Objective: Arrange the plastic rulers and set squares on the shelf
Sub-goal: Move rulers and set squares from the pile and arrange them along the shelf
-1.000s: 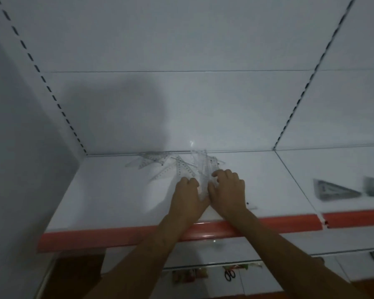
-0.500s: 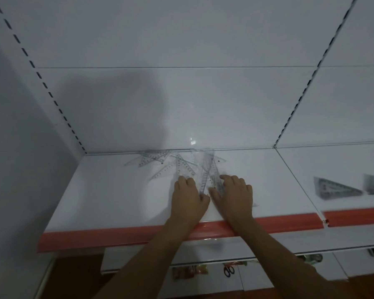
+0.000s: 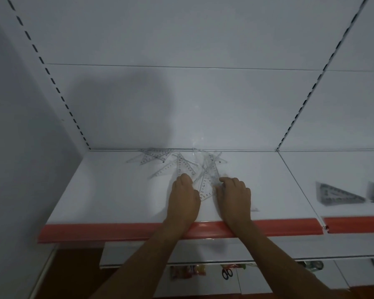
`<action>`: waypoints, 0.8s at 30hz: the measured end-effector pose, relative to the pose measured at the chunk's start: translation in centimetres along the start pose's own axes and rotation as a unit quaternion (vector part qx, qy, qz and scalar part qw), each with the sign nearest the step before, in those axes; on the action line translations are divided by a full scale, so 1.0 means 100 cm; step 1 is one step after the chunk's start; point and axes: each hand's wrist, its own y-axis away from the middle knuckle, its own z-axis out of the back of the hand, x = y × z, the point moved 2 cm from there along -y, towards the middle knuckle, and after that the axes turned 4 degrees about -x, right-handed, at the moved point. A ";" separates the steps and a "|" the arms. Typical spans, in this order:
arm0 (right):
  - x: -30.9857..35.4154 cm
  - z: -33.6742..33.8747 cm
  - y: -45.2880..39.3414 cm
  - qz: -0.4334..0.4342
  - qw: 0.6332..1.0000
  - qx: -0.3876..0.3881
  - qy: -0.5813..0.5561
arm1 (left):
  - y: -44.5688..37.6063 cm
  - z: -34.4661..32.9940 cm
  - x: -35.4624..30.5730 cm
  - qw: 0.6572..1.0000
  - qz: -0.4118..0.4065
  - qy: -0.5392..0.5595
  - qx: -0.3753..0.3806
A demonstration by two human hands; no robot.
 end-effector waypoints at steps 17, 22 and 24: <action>0.006 0.017 0.005 -0.059 0.986 -0.017 -0.154 | 0.012 0.016 -0.001 0.990 0.034 0.109 -0.082; 0.007 0.015 0.007 0.006 0.984 -0.003 -0.176 | 0.013 0.019 -0.005 0.986 0.040 0.122 -0.108; 0.007 0.013 0.006 0.004 0.983 0.000 -0.182 | 0.013 0.018 -0.004 0.986 0.039 0.125 -0.103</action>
